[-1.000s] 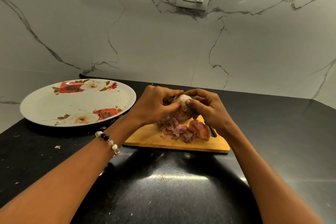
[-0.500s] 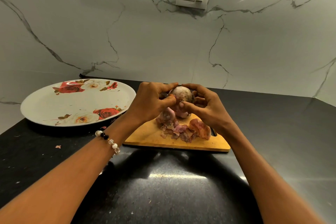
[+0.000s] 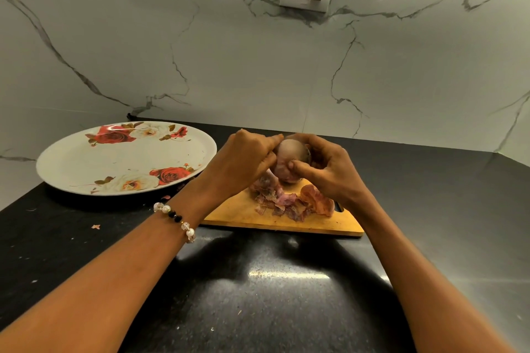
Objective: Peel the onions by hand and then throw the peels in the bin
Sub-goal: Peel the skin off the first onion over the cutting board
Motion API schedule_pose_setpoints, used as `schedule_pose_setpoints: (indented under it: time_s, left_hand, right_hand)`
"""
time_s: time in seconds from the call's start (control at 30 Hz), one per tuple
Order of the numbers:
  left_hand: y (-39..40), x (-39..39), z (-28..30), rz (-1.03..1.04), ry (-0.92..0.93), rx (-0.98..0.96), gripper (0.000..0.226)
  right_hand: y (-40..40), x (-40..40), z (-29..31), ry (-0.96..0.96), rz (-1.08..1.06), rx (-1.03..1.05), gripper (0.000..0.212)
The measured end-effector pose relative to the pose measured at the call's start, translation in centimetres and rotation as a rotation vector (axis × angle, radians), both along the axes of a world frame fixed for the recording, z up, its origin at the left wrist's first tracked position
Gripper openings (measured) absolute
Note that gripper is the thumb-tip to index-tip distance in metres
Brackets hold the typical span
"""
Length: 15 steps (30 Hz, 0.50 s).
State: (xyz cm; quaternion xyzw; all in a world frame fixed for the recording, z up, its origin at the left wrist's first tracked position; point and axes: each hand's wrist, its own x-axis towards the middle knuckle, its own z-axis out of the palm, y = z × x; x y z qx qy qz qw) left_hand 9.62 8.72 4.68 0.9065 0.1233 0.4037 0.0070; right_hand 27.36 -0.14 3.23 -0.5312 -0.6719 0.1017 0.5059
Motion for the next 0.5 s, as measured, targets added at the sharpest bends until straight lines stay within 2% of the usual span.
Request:
schedule_pose_setpoints:
  time_s: [0.13, 0.5]
  left_hand:
    - [0.34, 0.07, -0.13, -0.006, -0.030, -0.004, 0.033]
    - [0.91, -0.32, 0.21, 0.062, -0.327, -0.296, 0.023]
  right_hand:
    - [0.10, 0.11, -0.10, -0.003, -0.016, 0.011, 0.040]
    - [-0.11, 0.17, 0.35, 0.147, 0.061, -0.016, 0.044]
